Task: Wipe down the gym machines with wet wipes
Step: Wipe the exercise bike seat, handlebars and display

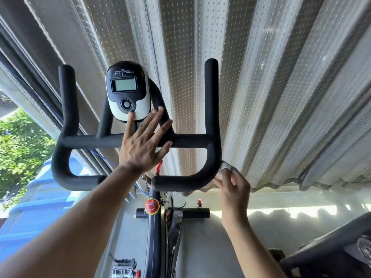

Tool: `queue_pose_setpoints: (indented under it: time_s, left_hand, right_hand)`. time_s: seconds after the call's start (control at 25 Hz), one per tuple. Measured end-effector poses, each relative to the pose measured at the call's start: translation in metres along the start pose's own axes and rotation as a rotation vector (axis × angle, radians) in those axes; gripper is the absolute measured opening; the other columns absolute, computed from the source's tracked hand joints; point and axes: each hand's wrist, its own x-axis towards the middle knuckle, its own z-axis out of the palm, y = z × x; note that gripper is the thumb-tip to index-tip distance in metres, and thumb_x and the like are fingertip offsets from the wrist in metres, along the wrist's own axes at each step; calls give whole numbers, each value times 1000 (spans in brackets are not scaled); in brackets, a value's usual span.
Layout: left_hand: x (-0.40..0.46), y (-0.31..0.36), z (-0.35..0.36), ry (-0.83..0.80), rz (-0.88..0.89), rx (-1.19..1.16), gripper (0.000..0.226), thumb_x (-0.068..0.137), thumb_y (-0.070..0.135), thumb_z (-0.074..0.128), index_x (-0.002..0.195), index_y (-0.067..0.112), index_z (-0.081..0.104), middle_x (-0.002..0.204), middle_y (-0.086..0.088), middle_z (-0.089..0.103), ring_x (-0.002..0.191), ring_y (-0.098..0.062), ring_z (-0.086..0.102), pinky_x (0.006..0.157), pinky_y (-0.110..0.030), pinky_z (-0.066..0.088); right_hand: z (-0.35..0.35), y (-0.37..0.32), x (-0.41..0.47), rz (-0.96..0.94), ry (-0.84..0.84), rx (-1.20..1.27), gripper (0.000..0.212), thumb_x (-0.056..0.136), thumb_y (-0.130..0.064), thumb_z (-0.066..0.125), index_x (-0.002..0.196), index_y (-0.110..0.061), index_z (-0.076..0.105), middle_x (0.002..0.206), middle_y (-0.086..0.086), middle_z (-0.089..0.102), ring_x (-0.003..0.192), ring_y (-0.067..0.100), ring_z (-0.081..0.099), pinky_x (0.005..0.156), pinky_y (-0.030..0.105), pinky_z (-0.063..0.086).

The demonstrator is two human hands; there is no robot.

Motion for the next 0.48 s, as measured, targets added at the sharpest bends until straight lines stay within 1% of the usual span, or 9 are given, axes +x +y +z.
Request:
queue_pose_setpoints:
  time_s: [0.04,0.12,0.16,0.2,0.24,0.32,0.36,0.4,0.48]
  left_hand:
    - [1,-1,0,-13,-1,9,58,107,54,37,155,22,46,170,-6,22,156,-20,25,126,-61,4]
    - [1,2,-1,-59,-13,34,60,108,55,30,157,23,42,171,-5,19,157,-20,21,126,-62,5]
    - [1,3,-2,-86,-18,51,61,108,57,26,159,24,39,172,-4,16,158,-20,19,125,-63,5]
    - [2,4,-3,-124,-29,68,63,108,58,22,160,24,36,172,-4,13,158,-20,16,126,-63,4]
    - [3,5,-4,-162,-45,81,65,108,59,18,161,25,33,173,-3,11,159,-19,14,126,-63,3]
    - [3,6,-6,-207,-61,97,66,107,61,15,161,27,32,173,-2,10,158,-20,14,126,-63,3]
    - [2,7,-7,-215,-62,103,67,107,61,15,161,27,34,173,-3,12,158,-20,16,125,-64,5]
    - [4,8,-9,-210,-64,111,67,107,61,15,159,26,39,172,-4,16,157,-20,21,125,-64,6]
    - [18,13,-12,-169,-79,104,64,106,59,22,148,21,54,165,-8,36,153,-23,33,125,-62,8]
  right_hand:
    - [-7,-2,8,-227,2,-180,22,103,-5,55,118,-5,72,108,2,77,105,14,73,97,33,58]
    - [-14,-14,40,-684,-104,-493,26,98,-1,62,123,-3,71,119,5,69,111,14,68,99,26,53]
    - [-11,-24,58,-818,-174,-591,26,97,-1,65,122,-2,71,118,6,66,108,13,65,98,23,52]
    - [-4,-31,72,-863,-231,-671,25,96,-2,67,120,-3,70,114,4,64,104,10,62,94,20,51]
    - [5,-37,80,-861,-277,-727,24,95,-5,68,119,-4,69,110,2,62,99,7,59,90,17,50]
    - [11,-42,87,-852,-334,-755,22,95,-10,69,116,-6,67,106,0,61,93,4,57,86,10,47]
    - [9,-42,91,-873,-348,-767,20,94,-10,70,114,-6,69,105,-1,61,92,5,59,85,10,47]
    - [6,-44,97,-890,-377,-789,19,94,-9,70,113,-6,71,105,-2,61,92,6,60,85,13,50]
    - [5,-55,120,-922,-446,-810,19,95,-6,68,113,-5,73,104,-3,59,93,8,62,84,23,55]
